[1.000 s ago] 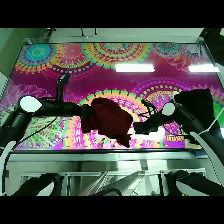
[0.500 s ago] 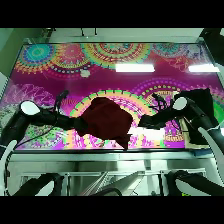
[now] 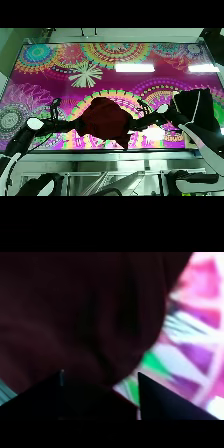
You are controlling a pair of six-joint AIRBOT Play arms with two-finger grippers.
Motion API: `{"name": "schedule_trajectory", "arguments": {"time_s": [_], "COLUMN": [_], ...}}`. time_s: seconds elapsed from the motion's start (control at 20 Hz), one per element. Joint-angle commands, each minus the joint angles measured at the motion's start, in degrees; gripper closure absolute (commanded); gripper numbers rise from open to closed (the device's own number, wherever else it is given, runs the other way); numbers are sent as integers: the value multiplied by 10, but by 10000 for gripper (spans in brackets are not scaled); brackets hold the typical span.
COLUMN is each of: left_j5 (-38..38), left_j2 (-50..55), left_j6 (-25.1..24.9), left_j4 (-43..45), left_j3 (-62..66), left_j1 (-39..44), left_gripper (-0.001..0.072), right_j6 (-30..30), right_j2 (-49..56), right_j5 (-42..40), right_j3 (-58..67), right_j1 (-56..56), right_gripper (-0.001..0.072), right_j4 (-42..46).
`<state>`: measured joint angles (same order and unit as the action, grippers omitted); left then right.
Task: Fold the shirts.
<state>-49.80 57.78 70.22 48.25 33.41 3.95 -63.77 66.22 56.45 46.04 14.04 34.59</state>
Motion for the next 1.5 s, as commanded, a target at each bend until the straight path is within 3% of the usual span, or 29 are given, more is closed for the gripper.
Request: {"name": "schedule_trajectory", "arguments": {"time_s": [0.0, 0.05, 0.15, 0.2, 0.25, 0.3, 0.35, 0.45, 0.5, 0.7, 1.2, 1.45], "left_j5": [67, 65, 53, 47, 41, 35, 28, -12, -37, -101, -236, -254], "left_j2": [12, 28, 76, 101, 125, 146, 167, 197, 203, 153, -137, -183], "left_j6": [-1, -1, -1, -1, -1, -1, -1, -1, -2, -2, 17, 79], "left_j4": [2, 2, 1, 1, 1, 0, 0, 0, 0, -4, -17, 31], "left_j3": [12, 17, 33, 45, 60, 76, 93, 129, 147, 231, 496, 579], "left_j1": [-1, 0, 0, 0, 0, 0, 0, 0, 0, 4, 4, 4], "left_gripper": [16, 16, 16, 17, 18, 19, 157, 613, 695, 695, 695, 695], "right_j6": [111, 124, 133, 133, 132, 132, 132, 132, 132, 130, 129, 128], "right_j2": [40, 40, 39, 39, 38, 38, 36, 25, 17, -44, -304, -393], "right_j5": [-24, -25, -22, -19, -9, 0, 10, 15, 16, 46, 58, 36], "right_j3": [-1, -1, 7, 12, 19, 24, 31, 37, 39, 85, 295, 299], "right_j1": [3, 3, 3, 3, 3, 3, 3, 3, 3, 2, 3, 3], "right_gripper": [292, 312, 555, 641, 695, 695, 695, 695, 696, 696, 695, 695], "right_j4": [-117, -133, -139, -139, -139, -139, -139, -139, -139, -139, -137, -110]}}
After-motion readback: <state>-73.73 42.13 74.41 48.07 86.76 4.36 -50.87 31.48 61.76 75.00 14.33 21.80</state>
